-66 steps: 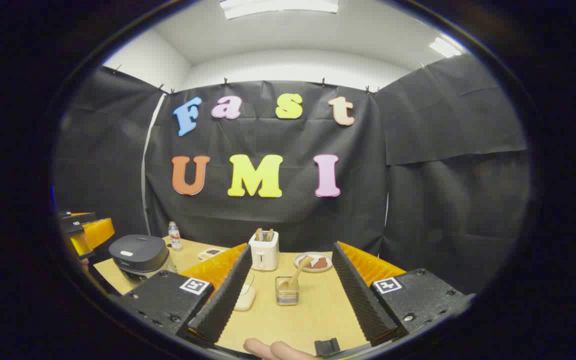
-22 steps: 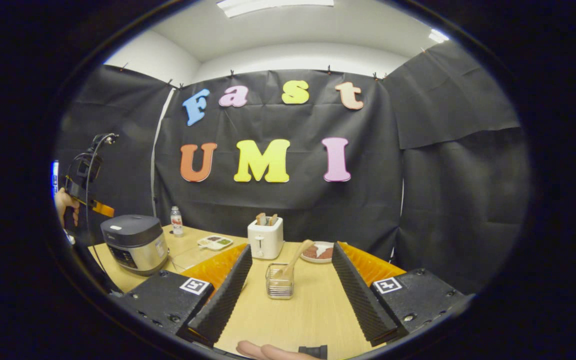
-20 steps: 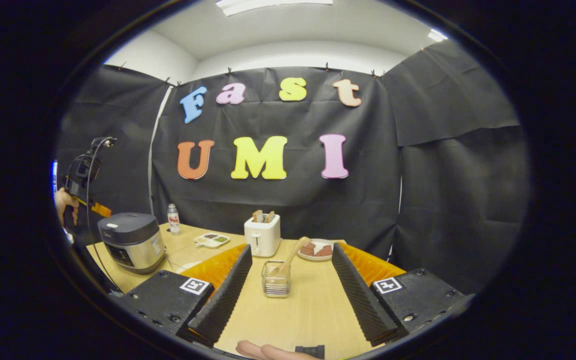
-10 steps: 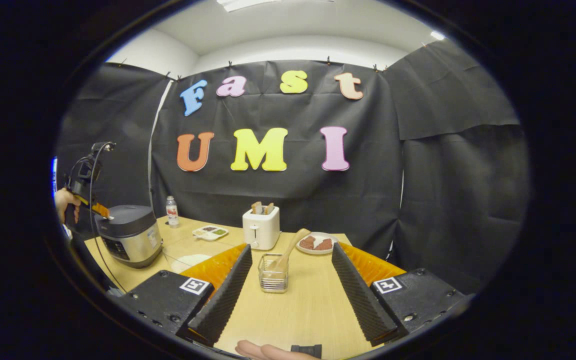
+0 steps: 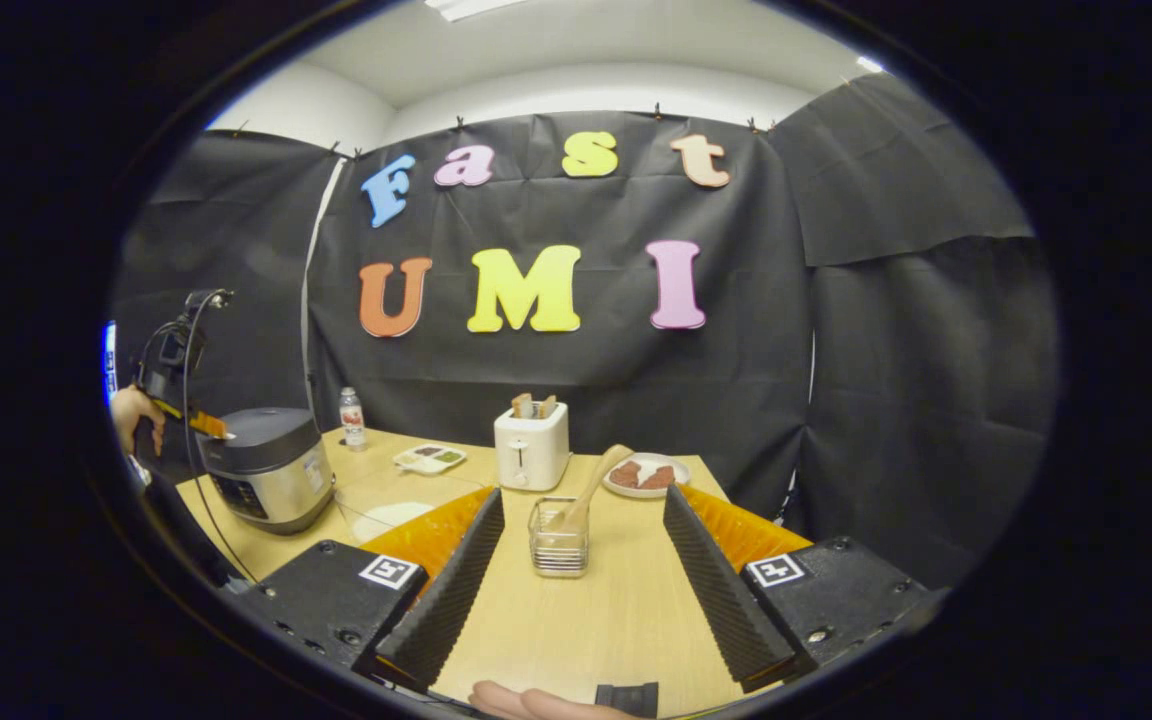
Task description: Close the left gripper, press the button to open the rice cooker; take a wooden spoon from the chopstick holder with the right hand, scoop a spoonful of rice and pour it into the rice cooker, then put the wooden spoon back into the chopstick holder.
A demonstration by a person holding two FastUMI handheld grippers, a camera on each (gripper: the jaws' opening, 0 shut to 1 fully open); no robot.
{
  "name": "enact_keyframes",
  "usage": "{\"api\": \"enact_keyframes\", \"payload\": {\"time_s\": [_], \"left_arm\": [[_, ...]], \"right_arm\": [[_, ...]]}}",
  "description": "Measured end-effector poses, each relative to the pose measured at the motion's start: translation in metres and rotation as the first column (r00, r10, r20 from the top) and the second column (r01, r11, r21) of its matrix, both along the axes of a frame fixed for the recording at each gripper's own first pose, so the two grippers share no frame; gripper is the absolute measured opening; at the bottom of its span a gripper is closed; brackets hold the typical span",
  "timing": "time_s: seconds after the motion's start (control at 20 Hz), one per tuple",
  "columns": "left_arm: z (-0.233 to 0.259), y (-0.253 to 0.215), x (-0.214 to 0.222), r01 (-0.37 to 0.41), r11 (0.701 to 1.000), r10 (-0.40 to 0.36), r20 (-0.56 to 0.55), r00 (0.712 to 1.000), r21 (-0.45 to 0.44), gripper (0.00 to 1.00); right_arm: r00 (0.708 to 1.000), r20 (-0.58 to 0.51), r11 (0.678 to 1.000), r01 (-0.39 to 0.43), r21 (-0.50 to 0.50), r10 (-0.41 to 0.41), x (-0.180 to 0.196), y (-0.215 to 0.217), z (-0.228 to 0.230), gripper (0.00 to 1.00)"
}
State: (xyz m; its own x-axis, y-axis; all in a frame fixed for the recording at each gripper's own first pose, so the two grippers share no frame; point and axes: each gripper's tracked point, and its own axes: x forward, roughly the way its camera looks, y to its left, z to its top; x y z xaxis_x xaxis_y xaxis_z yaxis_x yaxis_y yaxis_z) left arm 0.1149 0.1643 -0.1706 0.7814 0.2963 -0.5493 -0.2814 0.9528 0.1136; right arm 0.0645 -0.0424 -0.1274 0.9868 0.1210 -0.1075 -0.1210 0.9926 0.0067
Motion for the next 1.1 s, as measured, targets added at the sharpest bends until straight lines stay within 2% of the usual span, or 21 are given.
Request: {"api": "enact_keyframes", "payload": {"time_s": [0.15,0.3,0.4,0.55,0.6,0.65,0.7,0.85,1.1], "left_arm": [[0.030,0.004,-0.005,-0.017,0.997,0.012,0.078,0.997,0.071,0.00],[0.089,0.010,-0.008,-0.081,0.988,0.048,0.239,0.970,0.132,0.01],[0.110,-0.017,-0.019,-0.042,0.996,0.018,0.277,0.961,0.079,0.12],[0.125,-0.034,-0.030,-0.030,0.994,-0.007,0.340,0.940,0.101,0.96],[0.124,-0.038,-0.033,-0.019,0.994,-0.017,0.344,0.939,0.103,0.94],[0.122,-0.046,-0.036,-0.008,0.995,-0.026,0.348,0.937,0.096,1.00],[0.121,-0.053,-0.038,0.004,0.996,-0.035,0.352,0.935,0.089,0.94],[0.121,-0.072,-0.046,0.041,0.997,-0.065,0.383,0.921,0.072,0.94],[0.105,-0.110,-0.063,0.133,0.988,-0.152,0.408,0.900,0.076,0.95]], "right_arm": [[1.000,-0.002,1.000,0.009,-0.011,-0.009,-0.005,-0.005,-0.003,1.00],[1.000,-0.010,1.000,0.019,-0.018,-0.019,-0.007,-0.011,-0.008,1.00],[1.000,-0.014,1.000,0.025,-0.016,-0.026,-0.008,-0.014,-0.011,1.00],[0.999,-0.024,0.999,0.035,-0.013,-0.035,-0.004,-0.017,-0.015,0.99],[0.999,-0.029,0.999,0.036,-0.013,-0.037,-0.002,-0.017,-0.017,0.99],[0.999,-0.035,0.999,0.037,-0.015,-0.037,0.000,-0.017,-0.020,1.00],[0.999,-0.042,0.999,0.035,-0.015,-0.035,0.003,-0.016,-0.023,1.00],[0.998,-0.054,1.000,0.029,0.001,-0.029,0.011,-0.013,-0.029,1.00],[0.996,-0.092,0.996,0.006,0.094,0.003,0.058,-0.002,-0.048,1.00]]}}
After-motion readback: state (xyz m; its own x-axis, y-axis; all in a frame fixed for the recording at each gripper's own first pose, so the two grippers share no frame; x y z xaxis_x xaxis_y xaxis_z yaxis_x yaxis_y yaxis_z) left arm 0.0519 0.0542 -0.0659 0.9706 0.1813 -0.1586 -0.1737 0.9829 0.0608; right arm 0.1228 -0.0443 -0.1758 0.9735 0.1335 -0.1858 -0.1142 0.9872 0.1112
